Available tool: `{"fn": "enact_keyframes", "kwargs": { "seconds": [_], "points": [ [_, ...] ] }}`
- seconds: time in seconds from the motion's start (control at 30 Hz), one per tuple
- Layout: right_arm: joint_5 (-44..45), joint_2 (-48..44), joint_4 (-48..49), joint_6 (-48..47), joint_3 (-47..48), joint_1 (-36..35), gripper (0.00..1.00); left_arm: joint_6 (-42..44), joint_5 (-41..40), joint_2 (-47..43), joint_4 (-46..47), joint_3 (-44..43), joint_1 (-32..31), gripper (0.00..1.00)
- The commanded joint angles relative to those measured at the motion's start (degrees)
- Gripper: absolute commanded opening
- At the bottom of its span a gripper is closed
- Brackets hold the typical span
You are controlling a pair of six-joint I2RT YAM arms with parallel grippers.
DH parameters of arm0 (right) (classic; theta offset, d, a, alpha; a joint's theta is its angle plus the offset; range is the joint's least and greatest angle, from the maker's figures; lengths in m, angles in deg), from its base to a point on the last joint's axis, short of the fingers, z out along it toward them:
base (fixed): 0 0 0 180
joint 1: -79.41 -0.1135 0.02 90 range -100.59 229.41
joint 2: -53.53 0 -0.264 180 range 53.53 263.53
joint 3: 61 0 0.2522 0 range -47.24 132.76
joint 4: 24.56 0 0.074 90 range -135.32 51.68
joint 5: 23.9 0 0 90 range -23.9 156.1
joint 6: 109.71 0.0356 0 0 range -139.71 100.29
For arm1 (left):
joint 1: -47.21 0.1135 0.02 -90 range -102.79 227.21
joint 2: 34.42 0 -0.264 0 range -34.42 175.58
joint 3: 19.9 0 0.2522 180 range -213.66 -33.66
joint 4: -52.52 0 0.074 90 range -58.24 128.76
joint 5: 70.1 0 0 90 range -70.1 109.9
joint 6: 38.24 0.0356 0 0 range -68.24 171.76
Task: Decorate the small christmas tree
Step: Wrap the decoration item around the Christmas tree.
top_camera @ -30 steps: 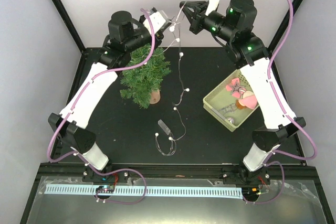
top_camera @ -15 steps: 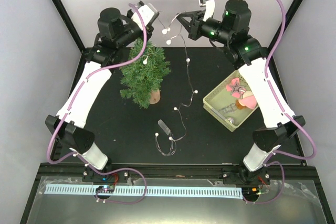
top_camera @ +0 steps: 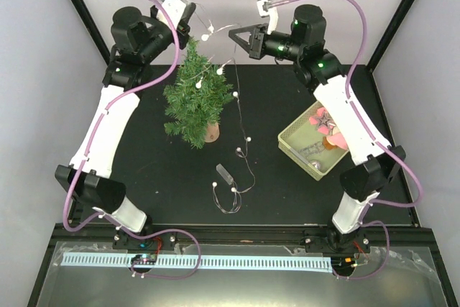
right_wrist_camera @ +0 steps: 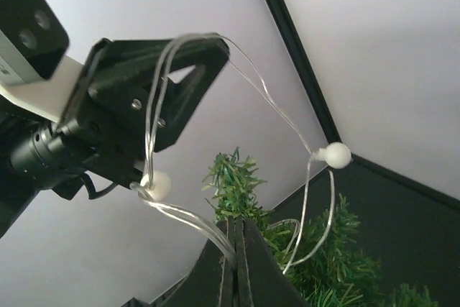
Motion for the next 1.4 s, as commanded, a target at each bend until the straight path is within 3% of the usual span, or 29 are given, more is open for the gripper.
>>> {"fn": "enact_keyframes", "kwargs": {
  "seconds": [0.0,0.47,0.7,1.37],
  "points": [
    [-4.0,1.8,4.3,4.2,-0.2,0.2,0.01,-3.8,0.6,-1.7,1.9,0.7,2.0,0.01],
    [-6.0,5.8,4.6,5.9,2.5,-1.2,0.01,-9.8,3.5,-4.0,1.9,6.8,6.6,0.01],
    [-7.0,5.8,2.8,4.7,2.9,-2.1,0.01,-15.0,2.0,-8.3,2.1,14.2,8.6,0.02],
    [-9.2,5.1,-12.1,-8.1,3.3,-7.8,0.01,-22.6,10.3,-18.7,9.9,32.7,13.5,0.02]
  ]
}}
